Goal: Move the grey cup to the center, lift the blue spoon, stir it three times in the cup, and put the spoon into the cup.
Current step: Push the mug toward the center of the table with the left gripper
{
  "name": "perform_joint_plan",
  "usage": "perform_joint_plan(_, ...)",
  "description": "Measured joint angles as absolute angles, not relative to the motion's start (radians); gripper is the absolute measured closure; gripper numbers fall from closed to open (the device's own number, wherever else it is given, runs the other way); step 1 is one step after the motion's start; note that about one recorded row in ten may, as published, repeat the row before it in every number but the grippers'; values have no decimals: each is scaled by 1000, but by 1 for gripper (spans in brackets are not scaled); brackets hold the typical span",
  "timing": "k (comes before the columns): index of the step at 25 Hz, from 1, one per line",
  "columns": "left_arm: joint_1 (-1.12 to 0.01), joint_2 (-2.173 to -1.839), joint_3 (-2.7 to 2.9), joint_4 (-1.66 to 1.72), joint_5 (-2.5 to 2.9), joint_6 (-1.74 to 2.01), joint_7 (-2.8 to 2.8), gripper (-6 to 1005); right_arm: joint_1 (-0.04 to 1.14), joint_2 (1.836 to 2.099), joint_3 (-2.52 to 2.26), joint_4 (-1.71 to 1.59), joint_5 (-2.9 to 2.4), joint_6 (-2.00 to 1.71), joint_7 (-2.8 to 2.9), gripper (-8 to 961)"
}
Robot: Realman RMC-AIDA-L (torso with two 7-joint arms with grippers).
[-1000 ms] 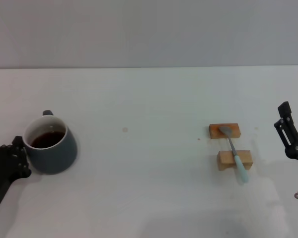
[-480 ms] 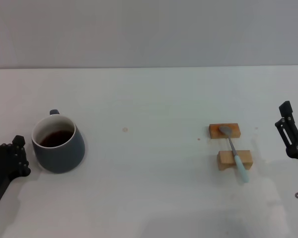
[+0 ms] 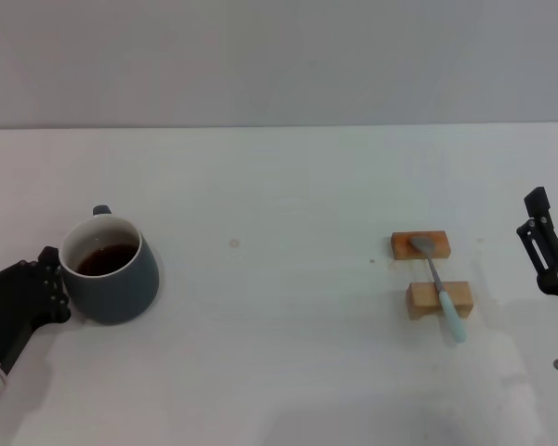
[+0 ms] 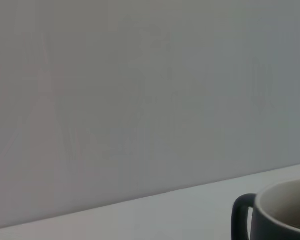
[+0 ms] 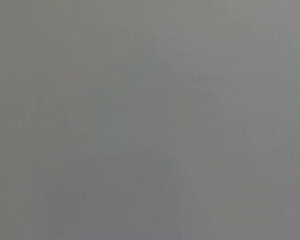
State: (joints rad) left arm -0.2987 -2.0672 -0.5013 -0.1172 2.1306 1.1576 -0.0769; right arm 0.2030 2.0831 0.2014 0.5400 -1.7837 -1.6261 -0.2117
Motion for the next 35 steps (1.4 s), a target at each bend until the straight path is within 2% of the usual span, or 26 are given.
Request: perform_joint_plan(35,-329,-2071,-452,-159,2132,1146,-77,987,205,2082,199,535,-1787,-1627,-212,126)
